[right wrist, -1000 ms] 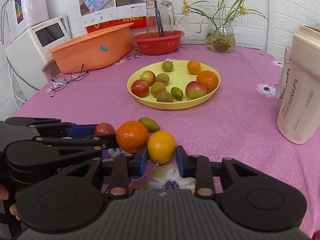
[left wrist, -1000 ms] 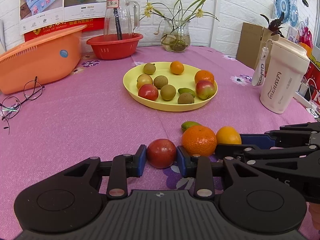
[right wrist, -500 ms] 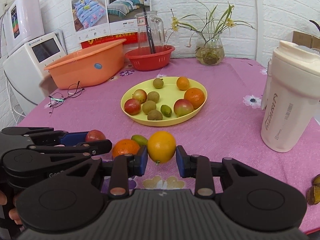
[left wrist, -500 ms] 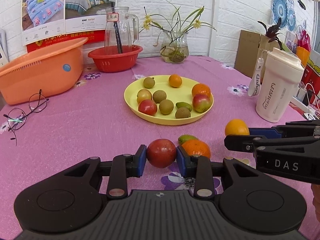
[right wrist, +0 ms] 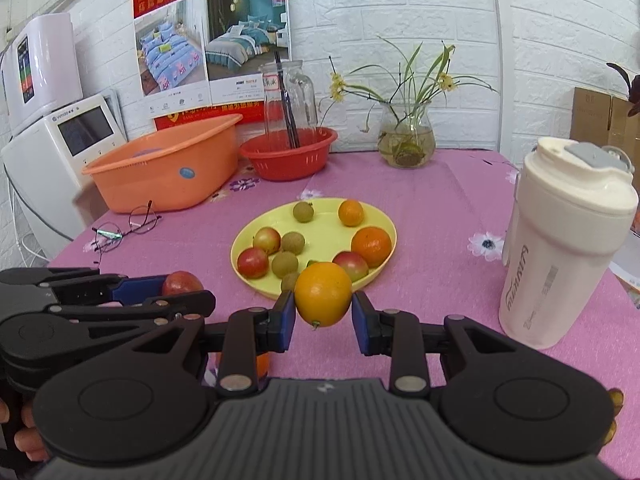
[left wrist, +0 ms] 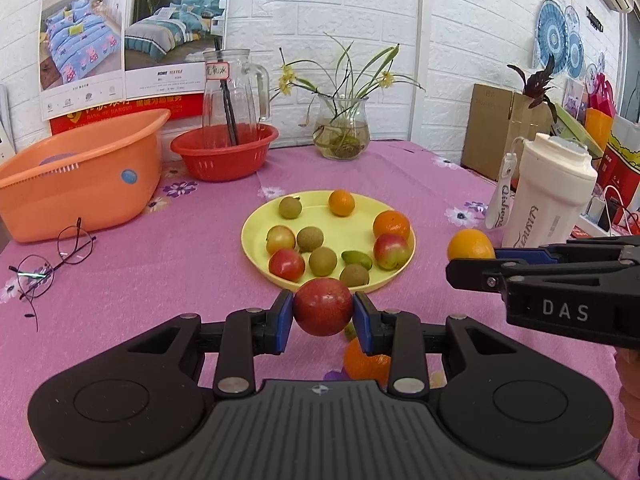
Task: Organize fruits
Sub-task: 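Carry both fruits over the yellow plate and open the right tool to drop the orange, then lower the red plum onto the plate and open the left tool, then grasp the tangerine with the left tool while the right tool grasps the green lime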
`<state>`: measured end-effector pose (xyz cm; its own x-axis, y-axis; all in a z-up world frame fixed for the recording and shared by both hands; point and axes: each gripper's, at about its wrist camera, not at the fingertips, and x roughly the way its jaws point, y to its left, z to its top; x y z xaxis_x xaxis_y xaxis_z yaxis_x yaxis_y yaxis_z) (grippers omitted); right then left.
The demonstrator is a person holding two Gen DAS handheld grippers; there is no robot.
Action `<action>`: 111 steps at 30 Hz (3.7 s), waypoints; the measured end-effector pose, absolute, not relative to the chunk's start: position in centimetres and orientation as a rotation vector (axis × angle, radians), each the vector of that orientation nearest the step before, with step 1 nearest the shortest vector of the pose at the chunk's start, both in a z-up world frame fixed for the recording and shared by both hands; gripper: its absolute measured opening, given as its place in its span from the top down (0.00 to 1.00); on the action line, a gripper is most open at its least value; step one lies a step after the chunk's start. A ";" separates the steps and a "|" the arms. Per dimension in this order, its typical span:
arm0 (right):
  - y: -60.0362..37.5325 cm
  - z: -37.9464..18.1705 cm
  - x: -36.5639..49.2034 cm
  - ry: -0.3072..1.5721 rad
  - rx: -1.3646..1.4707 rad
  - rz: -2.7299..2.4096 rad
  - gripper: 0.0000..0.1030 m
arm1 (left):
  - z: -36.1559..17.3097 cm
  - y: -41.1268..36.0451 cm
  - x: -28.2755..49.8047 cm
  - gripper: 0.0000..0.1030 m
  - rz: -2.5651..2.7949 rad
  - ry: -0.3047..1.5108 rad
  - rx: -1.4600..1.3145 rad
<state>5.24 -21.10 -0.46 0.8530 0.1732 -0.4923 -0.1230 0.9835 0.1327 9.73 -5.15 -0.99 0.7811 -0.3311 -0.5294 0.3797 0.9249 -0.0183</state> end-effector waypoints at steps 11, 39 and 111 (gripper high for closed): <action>-21.9 1.6 11.9 0.512 0.160 0.148 0.38 | 0.4 -6.4 12.4 0.71 -0.397 0.549 0.064; -22.1 -2.7 20.0 0.635 0.134 0.057 0.38 | -0.8 -4.9 16.4 0.71 -0.368 0.576 0.041; -22.2 -3.0 6.6 0.651 0.054 0.183 0.38 | -4.2 -6.2 10.0 0.64 -0.425 0.656 0.149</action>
